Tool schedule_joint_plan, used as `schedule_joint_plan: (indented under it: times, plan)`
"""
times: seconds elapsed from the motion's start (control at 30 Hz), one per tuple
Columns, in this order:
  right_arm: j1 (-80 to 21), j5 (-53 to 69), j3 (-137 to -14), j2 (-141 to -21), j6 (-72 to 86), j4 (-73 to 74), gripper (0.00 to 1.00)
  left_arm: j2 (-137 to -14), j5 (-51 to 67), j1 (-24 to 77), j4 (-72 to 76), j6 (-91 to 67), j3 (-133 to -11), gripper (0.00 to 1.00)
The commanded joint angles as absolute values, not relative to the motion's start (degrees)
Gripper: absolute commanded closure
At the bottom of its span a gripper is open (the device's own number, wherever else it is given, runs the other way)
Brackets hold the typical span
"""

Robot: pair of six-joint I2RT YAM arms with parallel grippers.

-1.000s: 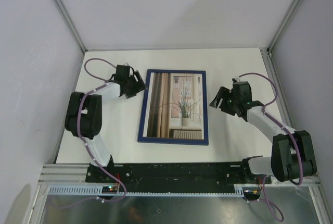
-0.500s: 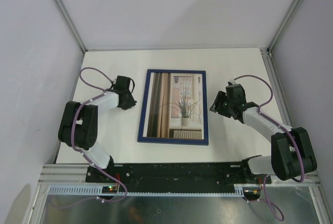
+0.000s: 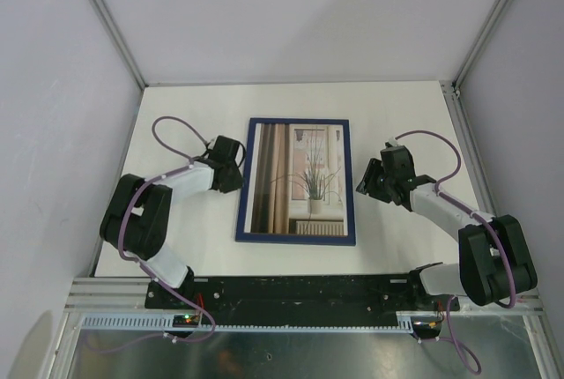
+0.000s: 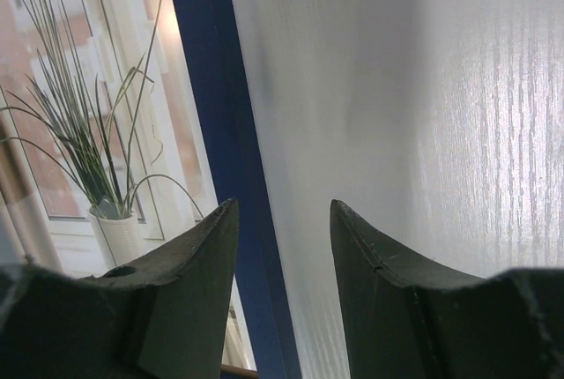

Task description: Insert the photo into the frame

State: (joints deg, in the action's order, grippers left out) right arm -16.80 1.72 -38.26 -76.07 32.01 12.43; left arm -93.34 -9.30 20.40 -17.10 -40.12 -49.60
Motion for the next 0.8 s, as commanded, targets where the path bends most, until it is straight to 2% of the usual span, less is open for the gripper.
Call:
schedule_joint_plan:
  times: [0.0,0.37,0.63,0.77]
  plan:
    - [-17.22,0.25,-38.19,-74.72,32.76,12.06,0.50,-91.50,-9.66,22.14,-17.41,-42.06,-48.40,0.83]
    - [-17.65,0.10,-38.22,-74.84,32.93,12.11,0.50,-91.69,-10.23,22.86,-17.42,-41.77,-48.64,0.82]
    - [-17.60,0.86,-38.55,-72.51,32.61,12.38,0.50,-89.14,-13.06,22.16,-19.36,-37.72,-52.05,0.70]
    - [-17.50,1.32,-40.29,-70.47,32.57,13.74,0.45,-85.12,-12.27,22.01,-21.50,-35.50,-55.03,0.58]
